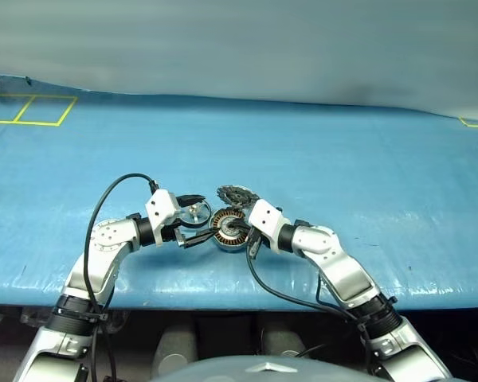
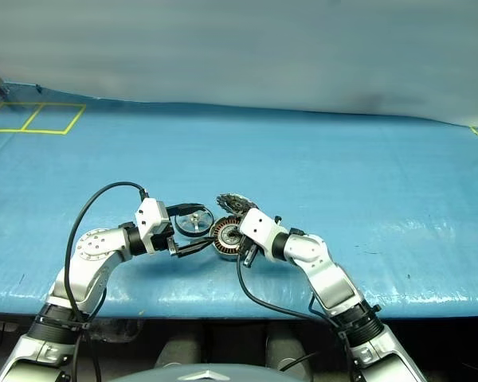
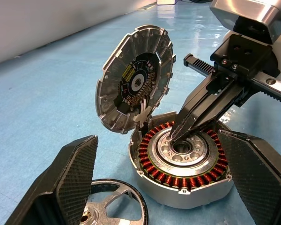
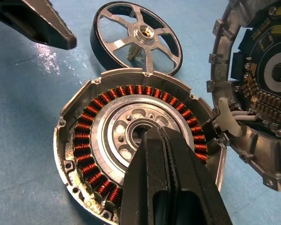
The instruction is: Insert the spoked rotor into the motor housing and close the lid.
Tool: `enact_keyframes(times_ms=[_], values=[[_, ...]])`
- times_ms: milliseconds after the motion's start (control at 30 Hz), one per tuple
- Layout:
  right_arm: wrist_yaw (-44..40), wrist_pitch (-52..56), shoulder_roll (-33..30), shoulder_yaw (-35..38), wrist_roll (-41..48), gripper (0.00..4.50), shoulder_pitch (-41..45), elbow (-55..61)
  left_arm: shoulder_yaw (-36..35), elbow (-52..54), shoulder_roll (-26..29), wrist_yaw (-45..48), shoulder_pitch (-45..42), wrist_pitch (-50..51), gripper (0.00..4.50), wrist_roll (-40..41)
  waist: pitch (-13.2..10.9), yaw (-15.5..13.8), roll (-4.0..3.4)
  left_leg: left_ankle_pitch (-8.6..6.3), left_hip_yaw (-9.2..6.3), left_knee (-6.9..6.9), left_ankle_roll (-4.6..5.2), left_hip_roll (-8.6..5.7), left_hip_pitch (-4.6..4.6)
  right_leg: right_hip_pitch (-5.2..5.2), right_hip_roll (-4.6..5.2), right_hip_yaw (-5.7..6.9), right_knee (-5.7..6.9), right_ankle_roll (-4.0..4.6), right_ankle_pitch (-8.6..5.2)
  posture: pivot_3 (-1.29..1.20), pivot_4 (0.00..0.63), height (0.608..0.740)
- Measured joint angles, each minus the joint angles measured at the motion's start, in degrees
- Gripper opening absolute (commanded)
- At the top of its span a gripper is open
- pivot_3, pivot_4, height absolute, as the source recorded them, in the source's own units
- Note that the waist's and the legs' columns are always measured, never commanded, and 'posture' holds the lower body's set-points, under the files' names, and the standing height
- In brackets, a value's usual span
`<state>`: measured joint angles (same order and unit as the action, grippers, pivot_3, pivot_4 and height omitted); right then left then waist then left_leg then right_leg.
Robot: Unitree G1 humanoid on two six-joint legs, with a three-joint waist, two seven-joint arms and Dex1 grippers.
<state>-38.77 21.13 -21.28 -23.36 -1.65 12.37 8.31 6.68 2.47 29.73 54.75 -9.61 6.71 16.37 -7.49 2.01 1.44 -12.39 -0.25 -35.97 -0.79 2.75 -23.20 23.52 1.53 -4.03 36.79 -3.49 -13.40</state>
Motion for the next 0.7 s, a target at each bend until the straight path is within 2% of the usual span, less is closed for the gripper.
enact_keyframes(times_ms=[300,467,700], values=[[1.28,0.93,0.17,0.35,0.08,0.03,-0.57,1.32,0.0,0.0,0.0,0.03,0.0,0.0,4.5,0.01,-0.08,-0.1,0.01,-0.01,0.0,0.02,0.0,-0.01,-0.05,0.02,-0.01,0.01,-0.01,-0.01,-0.01,0.0,0.15,0.74],[1.55,3.39,1.34,2.37,2.47,0.03,-1.39,3.26,-0.03,0.0,0.48,0.33,-0.13,0.05,4.5,0.02,-0.18,-0.17,-0.02,0.0,-0.02,-0.02,0.0,-0.02,-0.46,0.14,-0.04,0.01,0.04,-0.03,0.02,0.0,0.15,0.74],[0.25,7.08,0.0,4.94,6.51,0.03,-3.12,7.58,-1.21,-0.96,3.36,1.84,-3.35,0.84,4.5,0.02,-0.98,-0.5,-0.06,0.0,-0.07,-0.02,0.0,-0.05,-0.61,0.23,-0.06,0.01,0.03,-0.06,0.0,0.0,0.15,0.74]])
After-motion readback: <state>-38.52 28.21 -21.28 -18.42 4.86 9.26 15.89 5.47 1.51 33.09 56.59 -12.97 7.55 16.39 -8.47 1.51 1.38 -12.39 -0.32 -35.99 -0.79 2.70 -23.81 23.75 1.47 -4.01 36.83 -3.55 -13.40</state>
